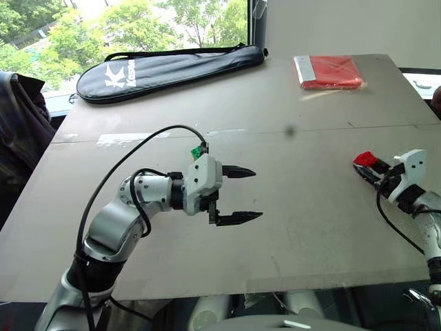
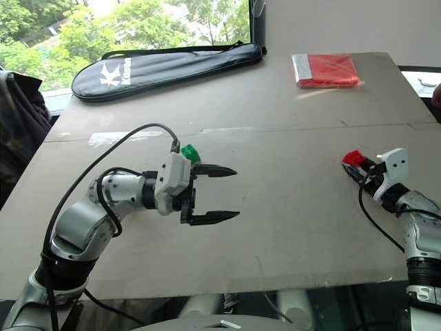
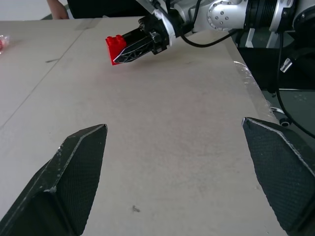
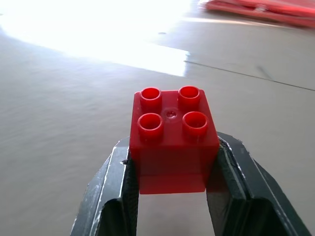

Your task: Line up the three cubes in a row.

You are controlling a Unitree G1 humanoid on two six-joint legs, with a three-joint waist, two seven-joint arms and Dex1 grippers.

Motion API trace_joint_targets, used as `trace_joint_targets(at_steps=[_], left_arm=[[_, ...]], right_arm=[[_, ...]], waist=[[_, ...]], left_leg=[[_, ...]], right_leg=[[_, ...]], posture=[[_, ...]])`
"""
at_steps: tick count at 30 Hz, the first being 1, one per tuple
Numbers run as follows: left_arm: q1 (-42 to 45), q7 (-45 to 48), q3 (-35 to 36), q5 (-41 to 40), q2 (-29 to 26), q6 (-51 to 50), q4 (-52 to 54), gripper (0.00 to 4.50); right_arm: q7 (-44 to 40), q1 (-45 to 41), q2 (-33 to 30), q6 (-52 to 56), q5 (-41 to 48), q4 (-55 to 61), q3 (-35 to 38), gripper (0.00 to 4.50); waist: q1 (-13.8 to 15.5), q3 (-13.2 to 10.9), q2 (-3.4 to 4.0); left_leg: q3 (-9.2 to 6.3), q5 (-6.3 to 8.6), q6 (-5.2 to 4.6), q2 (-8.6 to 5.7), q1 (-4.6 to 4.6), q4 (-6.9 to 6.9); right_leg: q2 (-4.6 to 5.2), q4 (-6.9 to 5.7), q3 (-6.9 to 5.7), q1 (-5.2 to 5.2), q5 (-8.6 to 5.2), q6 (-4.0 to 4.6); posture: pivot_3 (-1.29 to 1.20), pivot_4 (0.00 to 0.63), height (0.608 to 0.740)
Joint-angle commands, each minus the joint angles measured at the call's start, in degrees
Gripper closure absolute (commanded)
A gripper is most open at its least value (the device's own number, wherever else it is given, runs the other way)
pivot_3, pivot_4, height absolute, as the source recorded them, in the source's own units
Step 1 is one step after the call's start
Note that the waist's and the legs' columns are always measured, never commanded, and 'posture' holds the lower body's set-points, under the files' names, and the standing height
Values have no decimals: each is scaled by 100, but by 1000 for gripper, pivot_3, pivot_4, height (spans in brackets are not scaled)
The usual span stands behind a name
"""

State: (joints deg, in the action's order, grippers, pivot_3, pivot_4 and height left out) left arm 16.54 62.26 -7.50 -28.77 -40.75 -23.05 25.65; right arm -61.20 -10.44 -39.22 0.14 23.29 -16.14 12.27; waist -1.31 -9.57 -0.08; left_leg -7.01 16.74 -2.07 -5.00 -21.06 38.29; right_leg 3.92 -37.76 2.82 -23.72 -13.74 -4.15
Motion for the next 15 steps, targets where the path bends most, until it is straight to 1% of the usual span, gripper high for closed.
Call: trace_joint_targets(at_steps=[1,3,4,6,9,15], left_arm=[[-63,79,163,75,-96,218,-57,0],[-131,69,219,103,-78,317,-151,0],[-207,88,239,164,-101,431,-196,0],[-368,114,285,231,-150,587,-230,0],[-638,133,345,271,-250,682,-74,0],[-937,14,346,310,-316,661,264,0]], right_arm=[[-1510,-194,-265,-868,-47,-414,-342,3210],[-2273,-495,-204,-1383,-7,-911,-507,3210],[-2683,-675,-228,-1475,145,-1095,-710,3210],[-3071,-1075,-189,-1687,71,-1526,-992,3210],[-3130,-1406,-401,-1888,745,-1657,-1988,3210],[-3130,-1878,-688,-2174,1306,-2006,-3160,3210]], waist=[[-5,-3,-5],[-10,-8,-11],[-8,-11,-12],[-42,-15,-13],[-72,-17,-15],[-21,-18,-14]], left_leg=[[-2,1,-1,1,4,1],[-2,1,-1,1,7,2],[0,0,0,1,14,2],[-1,-1,2,3,22,3],[-4,-8,15,9,21,2],[-13,-14,28,10,5,1]], right_leg=[[1,0,-2,5,0,0],[4,0,-2,8,0,0],[3,0,0,13,2,3],[4,-2,0,15,5,8],[7,-3,-7,15,8,13],[13,9,-17,8,8,14]], posture=[[0,150,712],[0,150,712],[0,150,712],[0,150,712],[0,150,712],[0,150,712]])
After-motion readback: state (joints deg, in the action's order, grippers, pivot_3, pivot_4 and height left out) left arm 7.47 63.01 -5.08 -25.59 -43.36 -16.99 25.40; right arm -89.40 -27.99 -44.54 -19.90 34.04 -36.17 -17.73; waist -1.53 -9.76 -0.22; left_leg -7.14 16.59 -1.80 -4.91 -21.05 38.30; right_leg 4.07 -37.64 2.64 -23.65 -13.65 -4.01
